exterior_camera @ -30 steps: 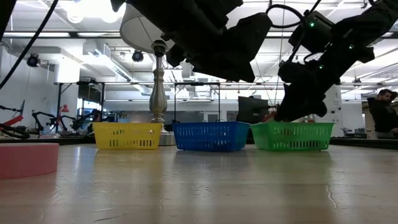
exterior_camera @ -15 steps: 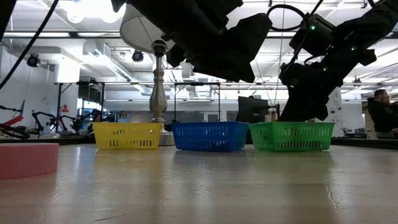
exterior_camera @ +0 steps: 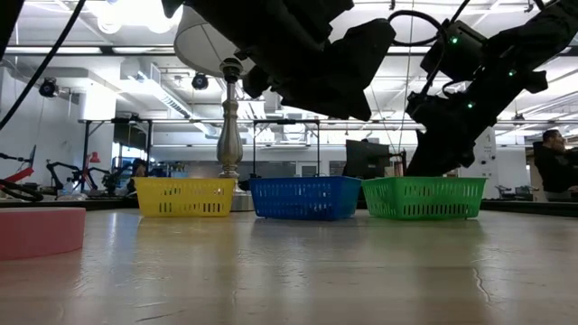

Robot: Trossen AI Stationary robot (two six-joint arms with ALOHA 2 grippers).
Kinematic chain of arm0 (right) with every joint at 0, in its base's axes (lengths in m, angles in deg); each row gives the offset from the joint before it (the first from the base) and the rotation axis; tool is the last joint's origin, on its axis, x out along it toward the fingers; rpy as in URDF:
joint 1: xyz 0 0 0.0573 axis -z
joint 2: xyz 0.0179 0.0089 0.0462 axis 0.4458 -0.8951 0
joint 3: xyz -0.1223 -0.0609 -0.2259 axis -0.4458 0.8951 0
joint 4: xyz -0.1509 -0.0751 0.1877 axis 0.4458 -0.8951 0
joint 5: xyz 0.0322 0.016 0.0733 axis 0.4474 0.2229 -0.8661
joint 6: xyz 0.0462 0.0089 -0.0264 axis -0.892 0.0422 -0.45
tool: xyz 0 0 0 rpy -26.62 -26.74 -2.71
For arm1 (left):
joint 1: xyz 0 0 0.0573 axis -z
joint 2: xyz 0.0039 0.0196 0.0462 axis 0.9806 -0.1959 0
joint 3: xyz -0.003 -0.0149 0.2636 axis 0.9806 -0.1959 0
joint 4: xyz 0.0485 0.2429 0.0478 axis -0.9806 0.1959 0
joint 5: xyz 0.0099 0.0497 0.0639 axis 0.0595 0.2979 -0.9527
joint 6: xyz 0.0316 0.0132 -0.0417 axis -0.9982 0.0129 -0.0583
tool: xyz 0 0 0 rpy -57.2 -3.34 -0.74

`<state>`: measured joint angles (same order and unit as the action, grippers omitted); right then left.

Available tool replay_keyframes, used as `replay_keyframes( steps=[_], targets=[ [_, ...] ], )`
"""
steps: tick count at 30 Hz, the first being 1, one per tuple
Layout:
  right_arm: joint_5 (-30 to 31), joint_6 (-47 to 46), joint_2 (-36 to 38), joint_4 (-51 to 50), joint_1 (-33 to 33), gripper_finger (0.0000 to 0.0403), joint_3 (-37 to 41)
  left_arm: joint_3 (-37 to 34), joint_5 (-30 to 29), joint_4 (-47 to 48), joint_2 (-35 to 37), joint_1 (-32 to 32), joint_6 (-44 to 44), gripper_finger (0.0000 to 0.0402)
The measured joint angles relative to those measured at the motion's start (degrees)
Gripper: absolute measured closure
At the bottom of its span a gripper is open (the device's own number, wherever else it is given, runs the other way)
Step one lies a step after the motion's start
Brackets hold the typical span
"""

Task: Pick and place Stapler, Stapler remover, tape
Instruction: Put the left red tape into the green bin

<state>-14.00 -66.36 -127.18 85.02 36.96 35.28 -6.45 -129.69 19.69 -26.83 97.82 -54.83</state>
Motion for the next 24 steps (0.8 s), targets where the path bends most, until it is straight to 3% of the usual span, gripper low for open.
replay_keyframes(
  steps=[7, 15, 24],
  targets=[
    [6.4, 0.6, 0.3, -5.9, 0.0, 0.0227, -0.2, 0.0, 3.3, 0.1, 0.1, 0.2, 0.0, 0.0245],
    [6.3, 0.8, 2.9, -9.5, -0.1, 0.0225, -1.4, 0.0, 10.3, 1.5, 1.3, 1.5, 0.0, 0.0245],
    [6.0, 0.7, 7.7, -8.7, -3.0, 0.0223, -1.6, 0.0, 16.0, 16.9, 9.8, 5.2, 7.8, 0.0245]
  ],
)
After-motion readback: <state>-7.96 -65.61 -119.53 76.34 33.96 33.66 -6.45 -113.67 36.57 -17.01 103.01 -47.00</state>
